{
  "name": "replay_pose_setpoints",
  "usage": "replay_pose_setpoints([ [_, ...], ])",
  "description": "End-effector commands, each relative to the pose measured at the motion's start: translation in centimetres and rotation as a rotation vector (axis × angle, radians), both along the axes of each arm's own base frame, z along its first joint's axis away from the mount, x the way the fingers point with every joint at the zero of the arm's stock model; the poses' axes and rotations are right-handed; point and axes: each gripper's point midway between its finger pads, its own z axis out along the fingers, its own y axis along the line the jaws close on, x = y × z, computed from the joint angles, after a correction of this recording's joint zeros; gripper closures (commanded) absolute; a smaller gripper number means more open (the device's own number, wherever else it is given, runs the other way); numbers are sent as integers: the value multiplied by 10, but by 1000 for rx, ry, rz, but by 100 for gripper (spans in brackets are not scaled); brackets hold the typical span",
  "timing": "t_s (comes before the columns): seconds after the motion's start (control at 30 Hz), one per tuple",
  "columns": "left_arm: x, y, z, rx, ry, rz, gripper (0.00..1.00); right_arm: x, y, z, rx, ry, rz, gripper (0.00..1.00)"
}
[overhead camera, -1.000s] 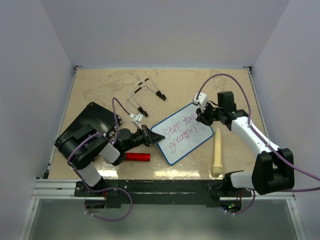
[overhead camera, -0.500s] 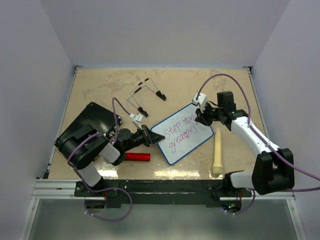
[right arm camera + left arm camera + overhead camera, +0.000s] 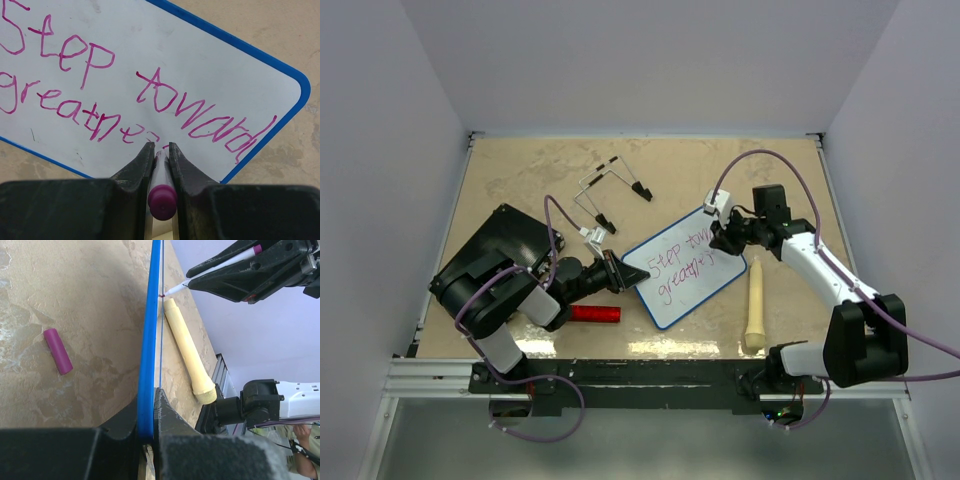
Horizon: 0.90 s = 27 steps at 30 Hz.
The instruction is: Write a sentence on the whiteboard
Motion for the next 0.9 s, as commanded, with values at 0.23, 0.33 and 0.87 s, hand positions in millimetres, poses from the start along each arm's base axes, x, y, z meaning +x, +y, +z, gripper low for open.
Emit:
replay_pose_setpoints([
  [0.23, -6, -4, 16, -27, -116, -50, 100, 10, -13, -3, -65, -18, -76, 100],
  [0.33, -6, -4, 16, -27, -117, -49, 100, 9, -14, -7, -73, -7, -78, 100],
  [0.87, -6, -4, 15, -27, -117, -49, 100, -8, 3, -8, -9, 60, 37, 100],
])
